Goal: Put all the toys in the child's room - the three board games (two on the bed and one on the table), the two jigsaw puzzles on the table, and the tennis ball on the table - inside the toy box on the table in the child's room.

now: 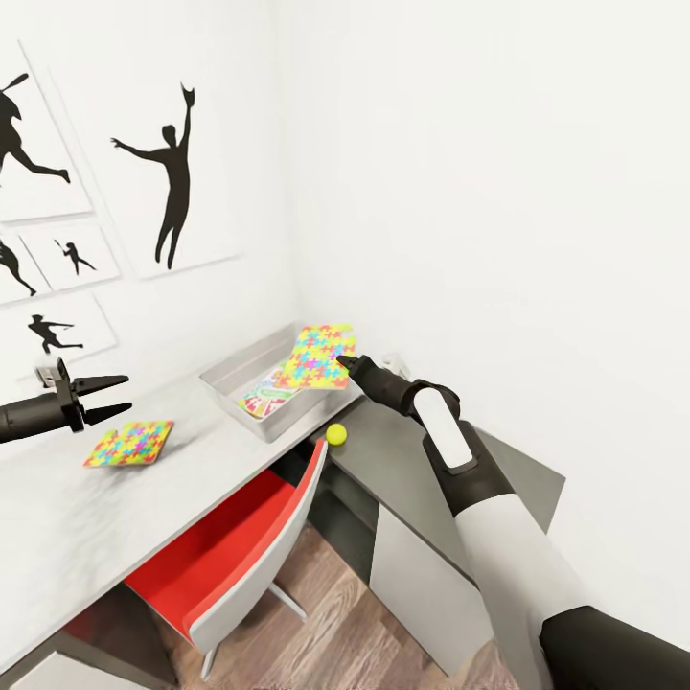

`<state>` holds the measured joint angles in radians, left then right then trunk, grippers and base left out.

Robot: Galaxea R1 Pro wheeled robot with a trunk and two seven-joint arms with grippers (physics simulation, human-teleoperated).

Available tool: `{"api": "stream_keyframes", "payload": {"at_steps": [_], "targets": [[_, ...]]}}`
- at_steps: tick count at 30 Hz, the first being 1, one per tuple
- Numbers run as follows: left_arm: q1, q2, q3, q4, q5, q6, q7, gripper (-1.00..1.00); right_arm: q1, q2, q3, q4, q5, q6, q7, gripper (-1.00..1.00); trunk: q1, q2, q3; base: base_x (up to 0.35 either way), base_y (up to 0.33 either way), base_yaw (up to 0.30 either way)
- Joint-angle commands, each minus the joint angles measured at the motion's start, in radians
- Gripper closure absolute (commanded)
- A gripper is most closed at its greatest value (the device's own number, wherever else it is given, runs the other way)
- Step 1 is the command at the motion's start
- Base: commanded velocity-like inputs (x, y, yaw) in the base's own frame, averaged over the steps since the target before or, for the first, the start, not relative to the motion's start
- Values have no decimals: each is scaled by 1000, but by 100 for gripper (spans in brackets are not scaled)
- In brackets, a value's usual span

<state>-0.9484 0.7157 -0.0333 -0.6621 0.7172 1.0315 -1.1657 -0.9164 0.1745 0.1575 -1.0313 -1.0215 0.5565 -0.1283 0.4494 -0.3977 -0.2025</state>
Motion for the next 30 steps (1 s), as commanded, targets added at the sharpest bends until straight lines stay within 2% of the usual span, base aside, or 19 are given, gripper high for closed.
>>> {"api": "stream_keyframes", "payload": {"at_steps": [1,30], "targets": [[-1,1,-3,1,3,5,-3,-100,-1,0,0,-1,-11,2,-10,100,1,-2,-4,0,0,0],[-1,2,-3,1,4,5,-3,-100,-1,0,0,-3,-12,5,-7,100,1,-2,-51,0,0,0]]}}
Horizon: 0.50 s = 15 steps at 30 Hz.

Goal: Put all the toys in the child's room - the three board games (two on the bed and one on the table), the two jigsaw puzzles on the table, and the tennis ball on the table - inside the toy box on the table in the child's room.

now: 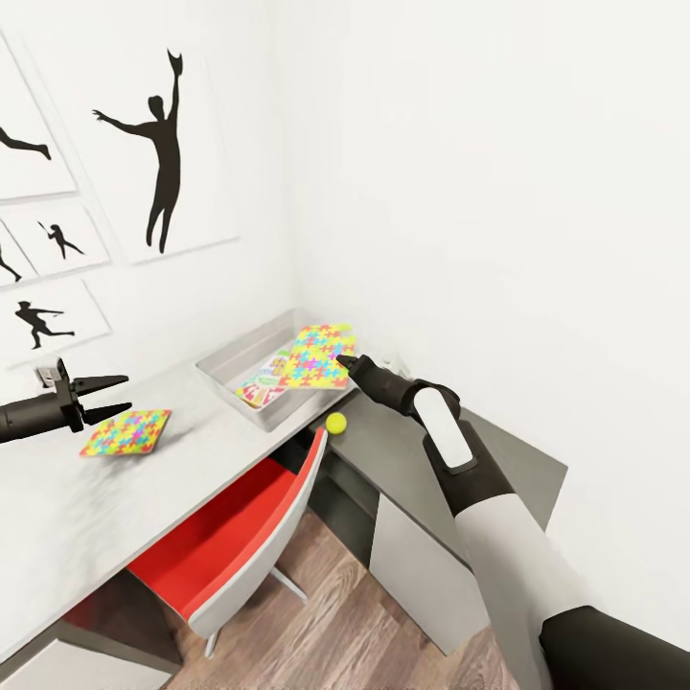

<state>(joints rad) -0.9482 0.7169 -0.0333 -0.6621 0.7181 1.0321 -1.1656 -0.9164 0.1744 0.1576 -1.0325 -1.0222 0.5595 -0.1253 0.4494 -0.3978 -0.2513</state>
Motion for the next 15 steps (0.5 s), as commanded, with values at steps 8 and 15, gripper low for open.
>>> {"api": "stream_keyframes", "payload": {"at_steps": [8,15], "targets": [[-1,1,-3,1,3,7,-3,-100,-1,0,1,-11,-12,2,-9,100,1,-2,-15,0,0,0],[-1,29,-4,1,8,9,-5,-100,-1,0,2,-28,-12,3,-9,100,1,-2,-26,0,0,0]]}}
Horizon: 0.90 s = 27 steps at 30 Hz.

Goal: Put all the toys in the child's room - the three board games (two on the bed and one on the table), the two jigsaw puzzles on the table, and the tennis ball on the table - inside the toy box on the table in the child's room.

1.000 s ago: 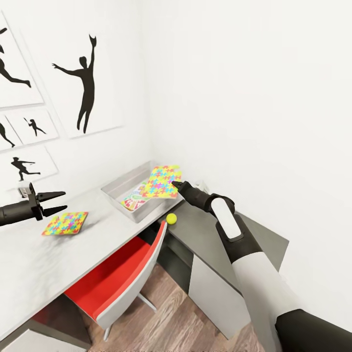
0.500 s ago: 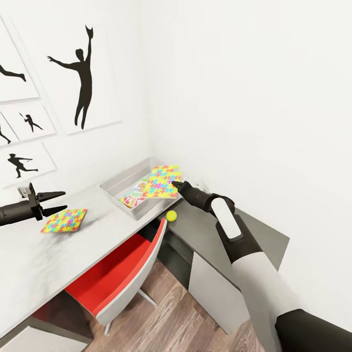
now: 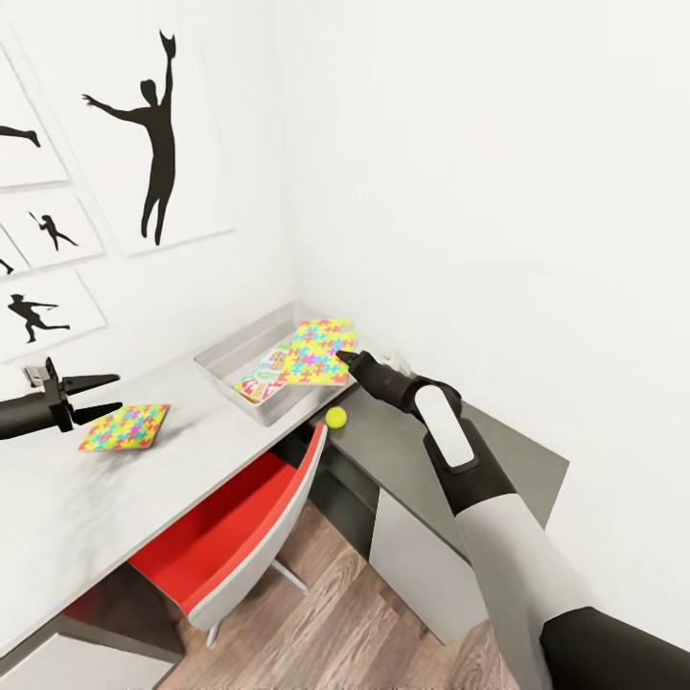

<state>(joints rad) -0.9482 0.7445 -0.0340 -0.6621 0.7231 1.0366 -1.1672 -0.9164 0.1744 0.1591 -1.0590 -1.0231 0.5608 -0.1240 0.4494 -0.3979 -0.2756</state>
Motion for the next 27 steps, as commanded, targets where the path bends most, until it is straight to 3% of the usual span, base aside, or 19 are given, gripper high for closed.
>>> {"api": "stream_keyframes", "payload": {"at_steps": [1,8,13,19,27], "targets": [[-1,4,-3,1,3,5,-4,-100,-1,0,0,-2,-11,2,-10,100,1,-2,-4,0,0,0],[-1,42,-4,1,5,5,-7,-100,-1,0,0,-3,-11,2,-8,100,1,-2,-15,0,0,0],[-2,46,-4,1,4,5,-33,-100,-1,0,0,-3,-11,2,-7,100,1,-2,-23,0,0,0],[-1,47,-9,1,-7,5,-133,-100,-1,0,1,-4,-11,2,-7,100,1,-2,-33,0,0,0],[-3,40,-7,-3,-11,3,-147,-100,-11,0,2,-57,-11,2,-10,100,1,-2,-46,0,0,0]]}}
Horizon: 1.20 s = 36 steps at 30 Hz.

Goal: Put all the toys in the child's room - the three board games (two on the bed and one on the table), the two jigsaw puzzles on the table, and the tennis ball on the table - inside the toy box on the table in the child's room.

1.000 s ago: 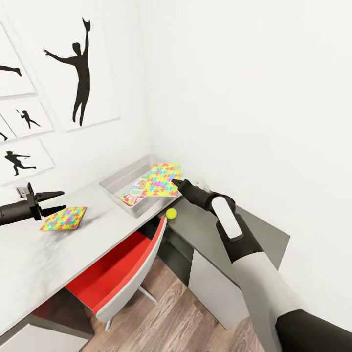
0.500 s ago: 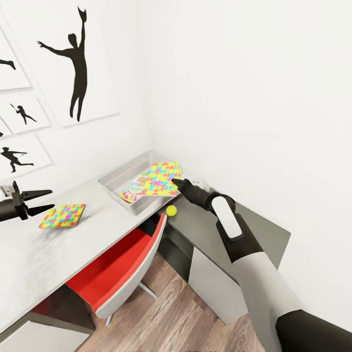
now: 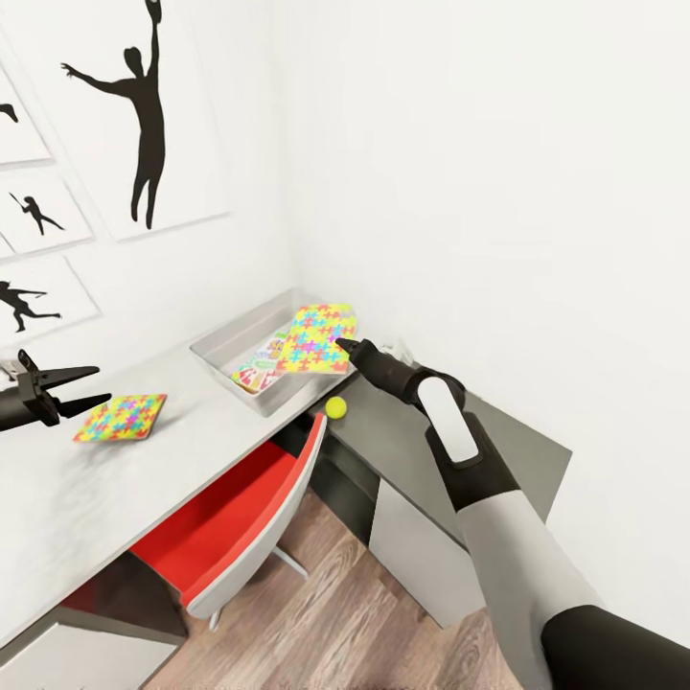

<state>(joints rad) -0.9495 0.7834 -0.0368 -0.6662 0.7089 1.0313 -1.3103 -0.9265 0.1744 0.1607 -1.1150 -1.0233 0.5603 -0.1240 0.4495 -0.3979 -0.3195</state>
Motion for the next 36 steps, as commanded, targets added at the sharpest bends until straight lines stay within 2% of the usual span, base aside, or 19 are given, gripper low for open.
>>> {"api": "stream_keyframes", "payload": {"at_steps": [1,36], "targets": [[-2,0,-4,1,4,7,-3,-100,-1,0,0,-2,-11,2,-10,100,1,-2,-4,0,0,0],[-2,5,1,-6,18,12,-15,-100,-6,0,4,-57,-11,-5,-11,100,1,-2,-56,0,0,1]]}}
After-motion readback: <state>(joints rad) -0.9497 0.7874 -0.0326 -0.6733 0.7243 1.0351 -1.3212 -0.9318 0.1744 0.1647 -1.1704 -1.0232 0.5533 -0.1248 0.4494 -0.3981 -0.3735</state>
